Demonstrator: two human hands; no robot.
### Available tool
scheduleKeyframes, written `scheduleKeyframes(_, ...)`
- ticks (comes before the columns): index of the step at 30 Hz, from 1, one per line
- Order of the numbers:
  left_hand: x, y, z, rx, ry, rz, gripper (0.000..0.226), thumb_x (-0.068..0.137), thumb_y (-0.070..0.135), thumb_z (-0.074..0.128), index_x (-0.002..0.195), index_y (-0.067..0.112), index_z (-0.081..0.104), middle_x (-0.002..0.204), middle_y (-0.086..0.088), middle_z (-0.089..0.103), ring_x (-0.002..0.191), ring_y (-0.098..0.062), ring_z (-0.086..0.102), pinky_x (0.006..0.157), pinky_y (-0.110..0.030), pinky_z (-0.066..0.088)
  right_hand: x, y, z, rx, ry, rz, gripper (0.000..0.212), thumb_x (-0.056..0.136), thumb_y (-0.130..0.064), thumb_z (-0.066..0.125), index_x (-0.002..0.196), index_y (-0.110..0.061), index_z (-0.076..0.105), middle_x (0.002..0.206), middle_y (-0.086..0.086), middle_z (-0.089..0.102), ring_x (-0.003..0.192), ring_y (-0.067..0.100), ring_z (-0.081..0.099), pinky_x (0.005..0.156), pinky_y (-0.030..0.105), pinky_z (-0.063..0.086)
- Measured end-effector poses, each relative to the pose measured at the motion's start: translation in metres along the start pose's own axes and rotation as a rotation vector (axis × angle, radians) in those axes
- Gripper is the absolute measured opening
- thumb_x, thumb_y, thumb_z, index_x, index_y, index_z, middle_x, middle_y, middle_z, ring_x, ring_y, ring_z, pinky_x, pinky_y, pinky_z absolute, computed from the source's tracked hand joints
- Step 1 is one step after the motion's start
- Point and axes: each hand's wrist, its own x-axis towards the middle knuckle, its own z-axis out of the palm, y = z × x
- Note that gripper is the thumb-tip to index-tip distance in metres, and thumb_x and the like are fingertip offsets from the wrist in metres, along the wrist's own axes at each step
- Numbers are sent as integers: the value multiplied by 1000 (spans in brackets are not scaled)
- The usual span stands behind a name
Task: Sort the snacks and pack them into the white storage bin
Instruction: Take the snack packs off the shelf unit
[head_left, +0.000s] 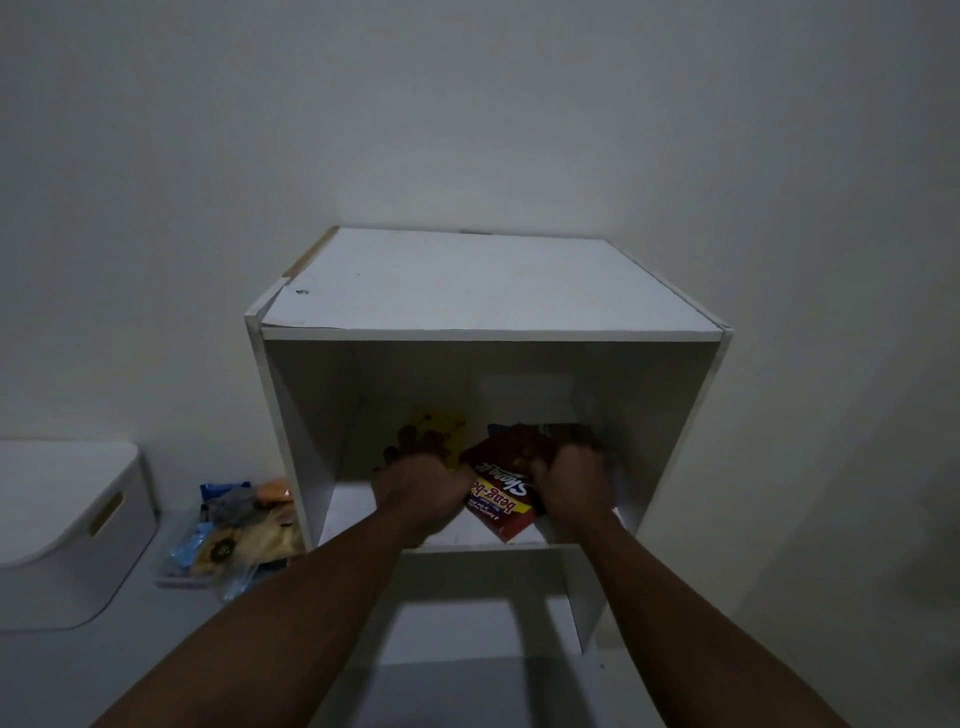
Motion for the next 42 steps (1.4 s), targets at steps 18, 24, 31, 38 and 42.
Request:
scheduleKeyframes(18, -6, -13, 15, -58, 167, 88, 63, 65, 68, 53, 120, 36, 53, 125, -4, 54, 113, -34, 55, 95, -48, 42, -28, -7, 37, -202, 117, -202, 55, 92, -50, 56, 138, -22, 46, 124, 10, 58, 103, 30, 64, 82, 39, 51)
scheduleKeyframes(24, -8, -16, 15, -73, 182, 122, 64, 67, 65, 53, 120, 29, 57, 124, -8, 55, 107, -35, 57, 91, -45, 48, -33, -9, 38, -265, 137, -396, 65, 84, -38, 70, 142, -26, 43, 120, 9, 62, 74, 29, 71, 58, 37, 57)
scheduleKeyframes(31, -9, -23, 12, -175, 187, 153, 58, 73, 55, 62, 121, 23, 59, 127, -9, 55, 110, -35, 56, 91, -40, 50, -31, -6, 37, -269, 145, -456, 78, 69, -35, 84, 138, -26, 51, 119, 6, 64, 72, 26, 72, 56, 36, 58)
scheduleKeyframes(38, -8, -27, 13, -278, 178, 195, 61, 73, 61, 58, 126, 30, 56, 132, -7, 51, 120, -33, 49, 95, -43, 48, -30, -6, 25, 96, 169, -319, 43, 95, -27, 60, 137, -24, 54, 129, 3, 59, 101, 23, 66, 77, 36, 58)
scheduleKeyframes(42, -16, -21, 10, -271, 186, 204, 56, 75, 60, 56, 122, 31, 58, 129, -12, 51, 118, -36, 49, 92, -43, 49, -32, -7, 15, 340, 218, -207, 40, 93, -17, 63, 133, -19, 60, 121, 5, 60, 104, 19, 62, 81, 29, 52)
